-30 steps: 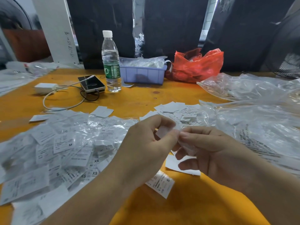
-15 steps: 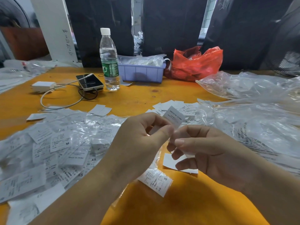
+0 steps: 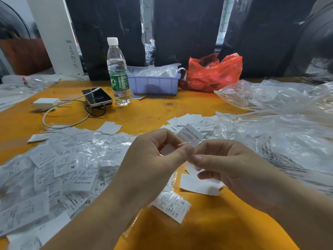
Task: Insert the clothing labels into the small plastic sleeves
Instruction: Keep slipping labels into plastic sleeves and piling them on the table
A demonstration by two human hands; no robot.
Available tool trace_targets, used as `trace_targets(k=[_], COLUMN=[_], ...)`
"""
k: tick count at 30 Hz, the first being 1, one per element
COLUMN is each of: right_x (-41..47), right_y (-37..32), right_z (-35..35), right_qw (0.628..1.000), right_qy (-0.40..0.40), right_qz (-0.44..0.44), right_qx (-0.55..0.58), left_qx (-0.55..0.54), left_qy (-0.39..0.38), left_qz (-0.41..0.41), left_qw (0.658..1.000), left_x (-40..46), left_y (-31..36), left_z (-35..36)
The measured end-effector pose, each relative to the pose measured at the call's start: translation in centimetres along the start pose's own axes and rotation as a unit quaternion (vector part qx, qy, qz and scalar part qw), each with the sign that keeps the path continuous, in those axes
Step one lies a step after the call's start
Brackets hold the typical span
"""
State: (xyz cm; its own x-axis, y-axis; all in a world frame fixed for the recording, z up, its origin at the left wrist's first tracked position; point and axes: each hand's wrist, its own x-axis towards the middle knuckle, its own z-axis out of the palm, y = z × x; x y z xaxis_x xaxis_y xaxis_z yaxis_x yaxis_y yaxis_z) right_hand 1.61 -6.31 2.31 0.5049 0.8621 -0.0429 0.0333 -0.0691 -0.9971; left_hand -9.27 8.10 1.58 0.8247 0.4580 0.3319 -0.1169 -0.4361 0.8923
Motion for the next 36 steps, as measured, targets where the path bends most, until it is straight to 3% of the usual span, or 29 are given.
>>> trace_targets(k=[10,18,27,36], right_x=[0.09,-0.07,-0.15,0.04], right_y=[0.14,-0.05,0.02,0.16], right_z=[-0.23,0.07,0.22,0.34], right_qw=[1.0,1.0,0.999,1.0], right_qy=[-0.028,-0.029,-0.053,-0.017], right_qz=[0.008,-0.008,-0.006,-0.009], right_qx=[-0.002,0.002,0.005,0.001], left_qx=[0.024,-0.039,-0.018,-0.109], left_qy=[-0.001,-0.007,-0.045,0.039], left_qz=[-0.02,-0.03,0.001,-0.028], left_qw=[1.0,0.999,0.999,0.993], left_x=[0.11,0.29,0.03,0.4], left_y=[-0.41,-0.3,-0.29,-0.26], left_z=[0.06,-0.14,-0.1,-0.13])
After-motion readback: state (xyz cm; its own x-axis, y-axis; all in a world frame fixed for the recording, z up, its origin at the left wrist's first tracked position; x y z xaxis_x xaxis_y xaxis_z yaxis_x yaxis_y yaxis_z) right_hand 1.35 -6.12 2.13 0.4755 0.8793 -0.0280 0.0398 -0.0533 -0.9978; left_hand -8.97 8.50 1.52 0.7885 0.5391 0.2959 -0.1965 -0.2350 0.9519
